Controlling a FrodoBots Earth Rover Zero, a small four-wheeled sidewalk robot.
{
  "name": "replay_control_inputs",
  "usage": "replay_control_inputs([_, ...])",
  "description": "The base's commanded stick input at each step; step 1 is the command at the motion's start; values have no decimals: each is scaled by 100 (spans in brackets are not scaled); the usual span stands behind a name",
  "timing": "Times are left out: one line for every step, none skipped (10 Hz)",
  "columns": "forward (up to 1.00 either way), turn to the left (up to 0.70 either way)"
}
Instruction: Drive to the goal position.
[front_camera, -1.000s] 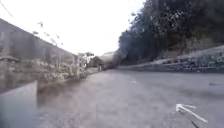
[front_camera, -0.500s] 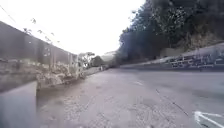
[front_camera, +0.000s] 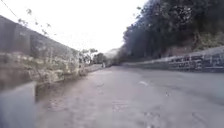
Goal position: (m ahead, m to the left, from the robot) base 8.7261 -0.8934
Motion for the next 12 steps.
replay_control_inputs([70, 0])
replay_control_inputs([70, 0])
replay_control_inputs([70, 0])
replay_control_inputs([70, 0])
replay_control_inputs([70, 0])
replay_control_inputs([70, 0])
replay_control_inputs([70, 0])
replay_control_inputs([70, 0])
replay_control_inputs([70, 0])
replay_control_inputs([70, 0])
replay_control_inputs([70, 0])
replay_control_inputs([70, 0])
